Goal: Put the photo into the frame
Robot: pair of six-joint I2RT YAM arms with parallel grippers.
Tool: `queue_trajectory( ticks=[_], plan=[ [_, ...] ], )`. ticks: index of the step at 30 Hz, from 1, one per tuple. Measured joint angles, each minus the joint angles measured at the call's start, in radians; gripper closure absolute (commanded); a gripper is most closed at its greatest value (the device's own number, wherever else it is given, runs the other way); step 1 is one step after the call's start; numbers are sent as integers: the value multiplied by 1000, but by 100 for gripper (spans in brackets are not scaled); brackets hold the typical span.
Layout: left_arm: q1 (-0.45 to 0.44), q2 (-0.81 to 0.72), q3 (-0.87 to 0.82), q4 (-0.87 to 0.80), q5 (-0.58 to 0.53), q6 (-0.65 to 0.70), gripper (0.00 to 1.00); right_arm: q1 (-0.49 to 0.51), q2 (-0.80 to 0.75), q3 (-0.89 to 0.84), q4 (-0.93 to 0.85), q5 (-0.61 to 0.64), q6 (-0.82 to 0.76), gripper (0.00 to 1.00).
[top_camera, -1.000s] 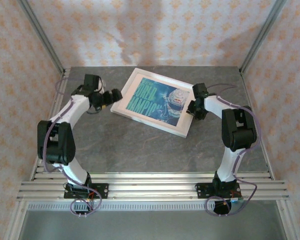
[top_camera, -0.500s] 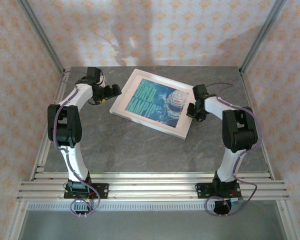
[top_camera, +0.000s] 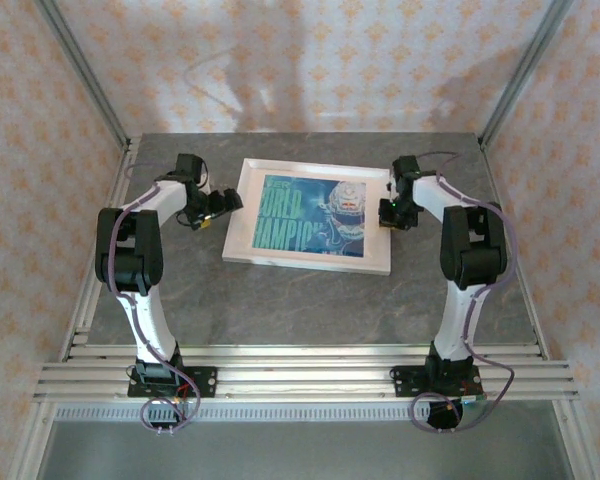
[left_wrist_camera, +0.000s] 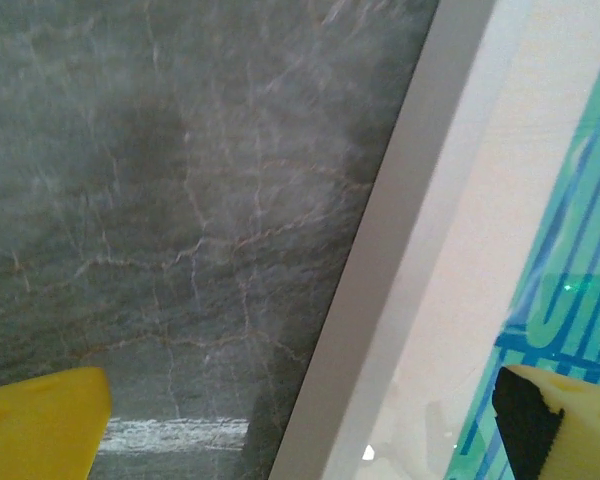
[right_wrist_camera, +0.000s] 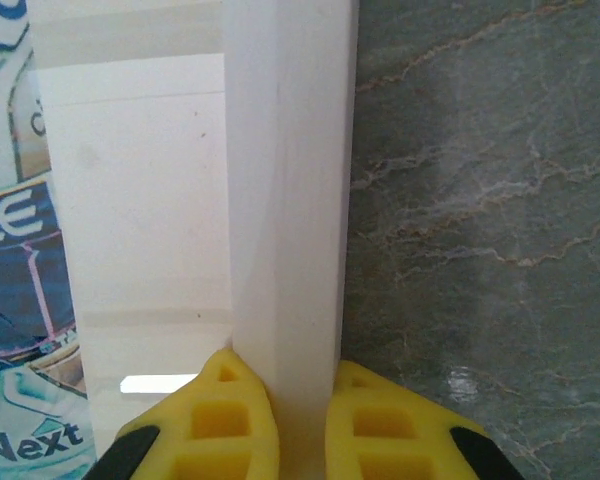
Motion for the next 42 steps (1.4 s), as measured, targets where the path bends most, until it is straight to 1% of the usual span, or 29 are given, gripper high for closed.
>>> queue_trajectory(
  ticks=[3, 8, 11, 16, 23, 26, 28, 31, 33, 36, 38, 40, 41, 42],
  plan=[
    [-3, 0, -23, 15, 11, -14, 1, 0, 42, 68, -26, -6, -16, 95],
    [-12, -11, -51, 54, 17, -40, 1, 2, 71, 110, -37, -10, -32, 81],
    [-15, -24, -71, 77, 21, -60, 1, 4, 95, 148, -54, -6, -38, 76],
    [-37, -67, -122, 117, 52, -97, 1, 6, 103, 158, -50, -5, -34, 75],
    [-61, -116, -186, 169, 90, -168, 1, 6, 111, 170, -26, -2, -10, 71],
    [-61, -138, -201, 175, 96, -192, 1, 6, 111, 171, -8, -2, 0, 65],
    [-61, -158, -205, 175, 96, -198, 1, 6, 111, 180, 3, 3, 13, 56],
    [-61, -182, -205, 175, 96, -200, 1, 6, 105, 179, 42, 23, 28, 49],
    [-61, -190, -203, 169, 94, -193, 0, 5, 79, 141, 85, 45, 42, 43],
    [-59, -192, -176, 112, 56, -148, 0, 3, -27, 8, 149, 101, 65, 29],
    [-50, -203, -155, 70, 8, -106, 0, 1, -122, -96, 196, 148, 72, 15],
    [-31, -234, -145, 37, -57, -62, 0, -5, -224, -203, 255, 204, 84, 3],
    [-19, -253, -145, 29, -91, -42, 0, -11, -267, -249, 285, 229, 89, 0],
    [-7, -275, -145, 23, -130, -19, 0, -21, -303, -291, 314, 252, 93, 1]
  ],
)
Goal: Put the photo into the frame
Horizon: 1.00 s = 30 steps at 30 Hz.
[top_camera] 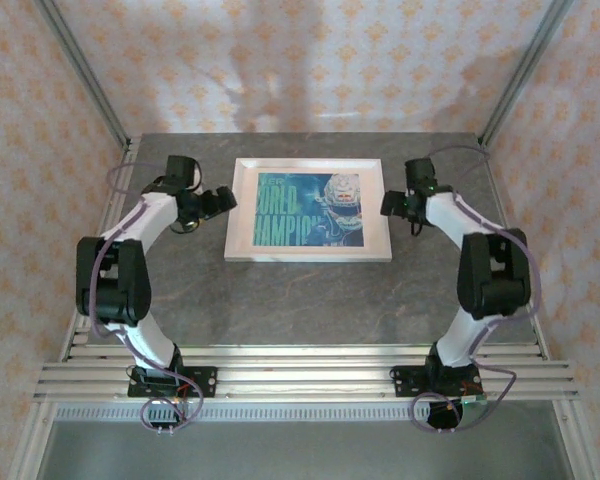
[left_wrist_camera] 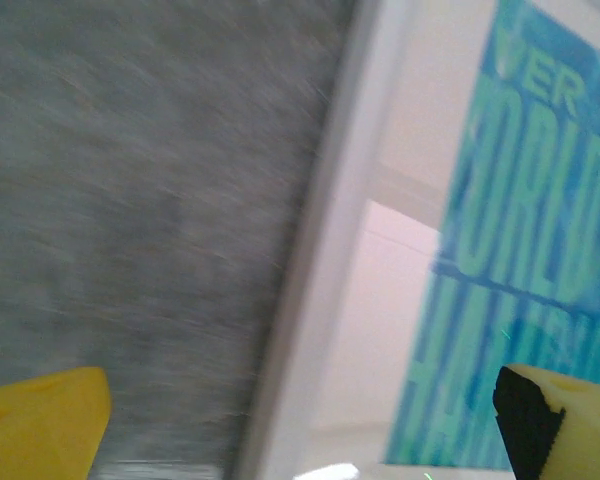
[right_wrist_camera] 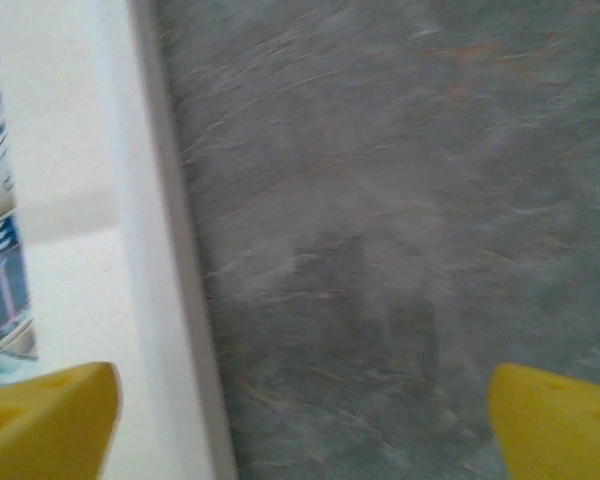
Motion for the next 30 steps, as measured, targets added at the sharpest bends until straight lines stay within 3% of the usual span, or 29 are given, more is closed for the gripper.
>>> queue_trajectory(
  ticks=[8, 16, 22, 26, 30],
  plan=[
    [34, -124, -166, 168, -285, 129, 0, -111, -71, -329, 324, 143, 27, 1],
    [31, -116, -484, 557, -393, 227, 0, -88, -164, -558, 695, 246, -22, 1],
    [-22, -114, -527, 758, -411, 319, 0, -51, -196, -755, 1058, 269, -60, 1],
    [-100, -172, -685, 982, -474, 363, 0, -51, -183, -776, 1127, 277, -68, 1],
    [-104, -152, -862, 1249, -544, 375, 0, -51, -186, -773, 1160, 285, -70, 1]
  ],
)
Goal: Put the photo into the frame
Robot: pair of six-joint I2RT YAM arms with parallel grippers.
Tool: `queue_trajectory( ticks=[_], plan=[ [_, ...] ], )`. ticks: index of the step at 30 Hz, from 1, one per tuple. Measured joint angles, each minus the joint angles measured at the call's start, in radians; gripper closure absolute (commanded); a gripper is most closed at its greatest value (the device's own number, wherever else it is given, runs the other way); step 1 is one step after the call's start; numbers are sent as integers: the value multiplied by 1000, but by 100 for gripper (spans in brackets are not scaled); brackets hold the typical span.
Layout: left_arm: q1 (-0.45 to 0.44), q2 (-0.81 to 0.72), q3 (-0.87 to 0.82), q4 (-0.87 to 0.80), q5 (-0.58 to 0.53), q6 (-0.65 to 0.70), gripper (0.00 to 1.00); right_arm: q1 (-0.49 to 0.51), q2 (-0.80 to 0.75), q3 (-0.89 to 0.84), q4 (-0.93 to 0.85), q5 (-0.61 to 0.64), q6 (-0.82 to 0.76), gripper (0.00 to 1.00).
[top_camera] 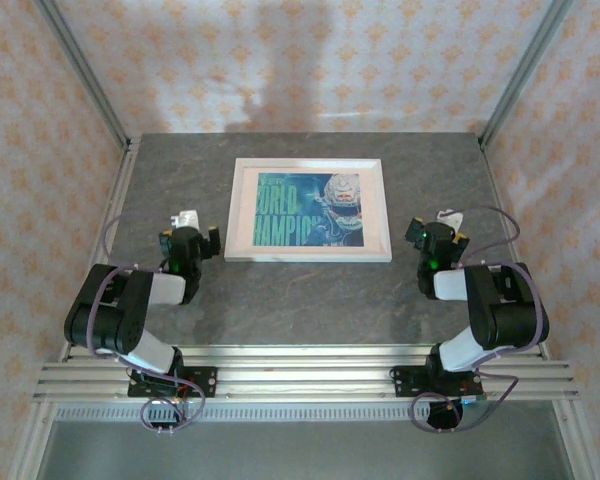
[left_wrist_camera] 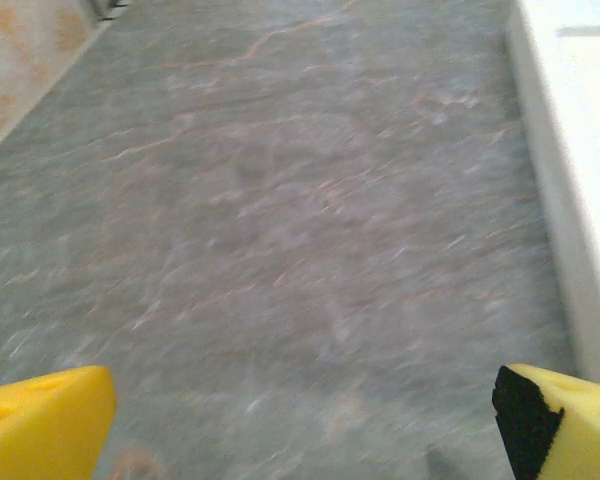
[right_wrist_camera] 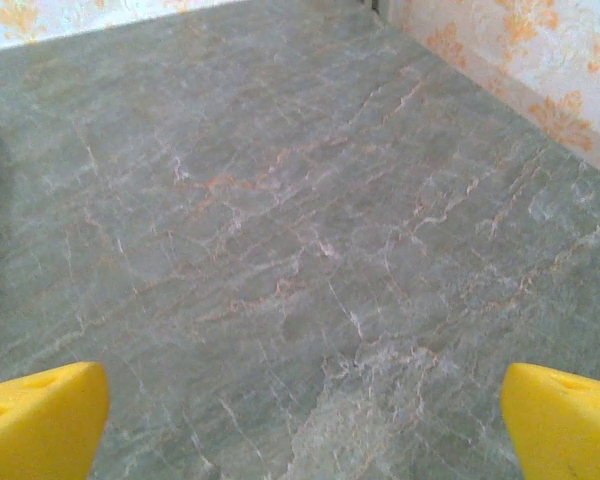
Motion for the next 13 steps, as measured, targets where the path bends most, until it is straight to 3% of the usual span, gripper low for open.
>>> queue_trajectory(
  ticks=[13],
  plan=[
    [-8, 4, 14, 102, -50, 14, 0, 0, -1, 0, 10, 1, 0, 1]
  ],
)
